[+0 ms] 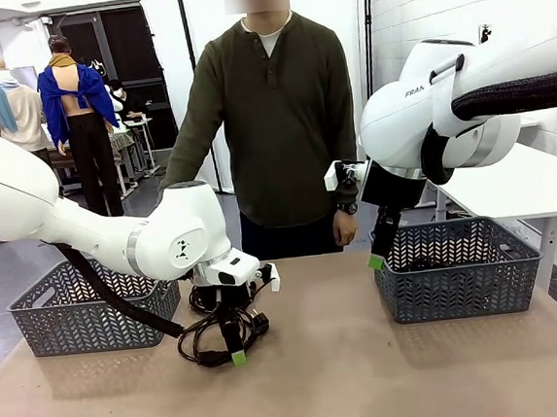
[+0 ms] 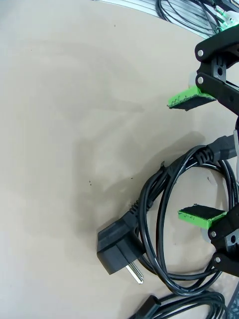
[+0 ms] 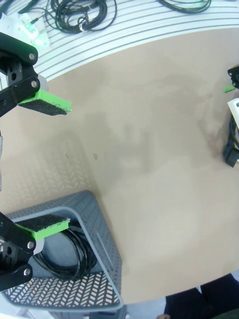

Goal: Organize the cables according to human instructions.
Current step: Pick up a bundle of cables and place it in the basket indicated by the human.

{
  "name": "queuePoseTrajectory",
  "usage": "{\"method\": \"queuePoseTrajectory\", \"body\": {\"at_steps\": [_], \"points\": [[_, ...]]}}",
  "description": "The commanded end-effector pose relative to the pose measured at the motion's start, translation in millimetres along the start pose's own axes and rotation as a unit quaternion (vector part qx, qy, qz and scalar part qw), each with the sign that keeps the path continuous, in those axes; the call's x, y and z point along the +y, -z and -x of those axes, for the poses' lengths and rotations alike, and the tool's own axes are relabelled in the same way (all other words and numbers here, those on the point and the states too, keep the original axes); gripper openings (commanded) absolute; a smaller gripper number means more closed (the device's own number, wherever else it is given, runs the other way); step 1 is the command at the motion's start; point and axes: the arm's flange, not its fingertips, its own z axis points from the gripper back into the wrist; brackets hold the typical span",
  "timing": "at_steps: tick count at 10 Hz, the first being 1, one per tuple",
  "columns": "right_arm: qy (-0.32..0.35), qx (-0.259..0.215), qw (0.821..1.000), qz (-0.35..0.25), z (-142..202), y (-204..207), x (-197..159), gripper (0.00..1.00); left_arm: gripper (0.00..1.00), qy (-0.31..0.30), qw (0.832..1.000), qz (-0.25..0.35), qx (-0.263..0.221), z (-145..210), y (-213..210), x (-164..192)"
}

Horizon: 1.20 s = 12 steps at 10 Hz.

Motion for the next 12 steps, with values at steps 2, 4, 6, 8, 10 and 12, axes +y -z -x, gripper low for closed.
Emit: {"method": "queuePoseTrajectory", "body": {"at_steps": [2,4,6,8,10,12], "points": [[0.001,0.0,1.0,0.0,0.9,0.7,0.0,1.0,1.0,-0.011,1.0,-0.014,0.013,-4.8,6.6,3.0],[0.001,0.0,1.0,0.0,0.9,0.7,0.0,1.0,1.0,-0.009,1.0,-0.019,0.016,-6.7,9.7,1.9],[0.001,0.0,1.0,0.0,0.9,0.7,0.0,1.0,1.0,-0.008,1.0,-0.02,0.019,-8.2,10.7,2.5],[0.001,0.0,1.0,0.0,0.9,0.7,0.0,1.0,1.0,-0.003,1.0,-0.015,0.022,-9.7,15.4,2.3],[0.001,0.0,1.0,0.0,0.9,0.7,0.0,1.0,1.0,-0.002,1.0,-0.01,0.021,-10.4,19.1,3.3],[0.001,0.0,1.0,0.0,0.9,0.7,0.0,1.0,0.89,0.003,1.0,-0.012,0.019,-10.9,21.4,3.8]]}}
